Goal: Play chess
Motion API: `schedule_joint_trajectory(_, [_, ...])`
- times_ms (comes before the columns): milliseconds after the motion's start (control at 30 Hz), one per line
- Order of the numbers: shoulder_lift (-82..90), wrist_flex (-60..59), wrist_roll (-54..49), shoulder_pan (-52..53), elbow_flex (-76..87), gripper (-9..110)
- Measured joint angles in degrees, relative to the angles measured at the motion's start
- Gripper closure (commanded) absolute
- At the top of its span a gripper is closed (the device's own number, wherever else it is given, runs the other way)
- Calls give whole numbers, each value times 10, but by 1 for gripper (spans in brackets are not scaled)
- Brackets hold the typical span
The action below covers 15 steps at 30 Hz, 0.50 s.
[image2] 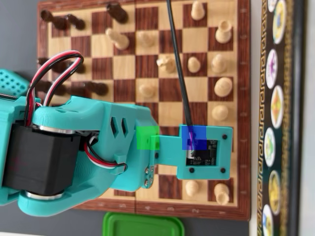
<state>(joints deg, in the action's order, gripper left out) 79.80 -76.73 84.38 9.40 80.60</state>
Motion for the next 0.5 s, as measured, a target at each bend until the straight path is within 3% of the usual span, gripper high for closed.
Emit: schedule_joint_trajectory(500, [47,33,0,2,82,94])
